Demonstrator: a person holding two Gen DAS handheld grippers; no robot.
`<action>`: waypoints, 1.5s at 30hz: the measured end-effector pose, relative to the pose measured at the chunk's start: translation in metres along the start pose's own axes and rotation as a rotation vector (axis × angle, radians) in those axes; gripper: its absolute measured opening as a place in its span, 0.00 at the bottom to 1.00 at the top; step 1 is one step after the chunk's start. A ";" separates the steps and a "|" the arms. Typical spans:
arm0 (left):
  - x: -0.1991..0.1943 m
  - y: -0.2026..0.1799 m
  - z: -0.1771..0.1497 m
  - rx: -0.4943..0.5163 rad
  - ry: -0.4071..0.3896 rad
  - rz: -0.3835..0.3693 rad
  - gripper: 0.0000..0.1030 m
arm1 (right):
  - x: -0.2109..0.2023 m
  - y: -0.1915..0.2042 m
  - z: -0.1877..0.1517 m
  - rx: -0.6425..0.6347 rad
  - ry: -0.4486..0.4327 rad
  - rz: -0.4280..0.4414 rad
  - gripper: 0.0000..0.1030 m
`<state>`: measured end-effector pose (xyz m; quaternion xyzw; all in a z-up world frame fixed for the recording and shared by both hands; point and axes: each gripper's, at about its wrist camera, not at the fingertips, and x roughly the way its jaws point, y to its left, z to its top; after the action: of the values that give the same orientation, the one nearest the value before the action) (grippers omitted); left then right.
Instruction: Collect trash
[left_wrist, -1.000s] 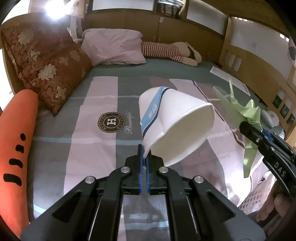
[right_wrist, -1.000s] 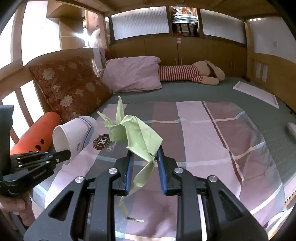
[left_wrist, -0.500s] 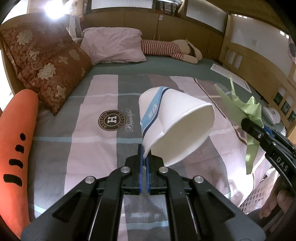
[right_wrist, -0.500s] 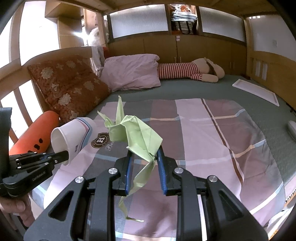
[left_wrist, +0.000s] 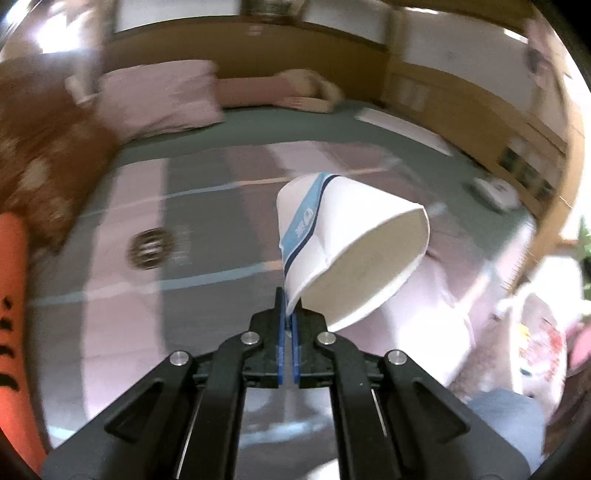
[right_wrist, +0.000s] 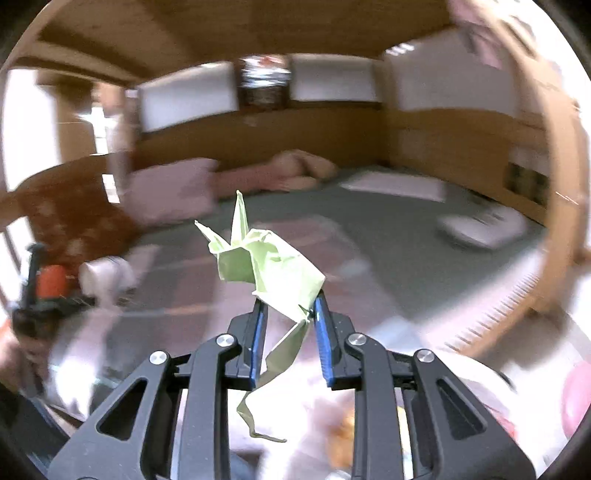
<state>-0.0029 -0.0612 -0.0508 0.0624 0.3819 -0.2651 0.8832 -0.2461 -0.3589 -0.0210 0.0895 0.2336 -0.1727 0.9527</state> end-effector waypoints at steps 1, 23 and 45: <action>-0.002 -0.021 0.001 0.045 0.000 -0.035 0.04 | -0.002 -0.015 -0.011 0.010 0.029 -0.038 0.26; -0.013 -0.218 -0.012 0.282 0.082 -0.413 0.89 | -0.043 -0.060 0.007 0.136 -0.088 -0.168 0.83; -0.045 0.102 0.005 -0.200 -0.123 0.296 0.97 | 0.124 0.262 0.061 -0.147 0.083 0.253 0.97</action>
<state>0.0274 0.0433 -0.0243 0.0134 0.3384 -0.0964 0.9359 -0.0199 -0.1674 -0.0029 0.0553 0.2718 -0.0298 0.9603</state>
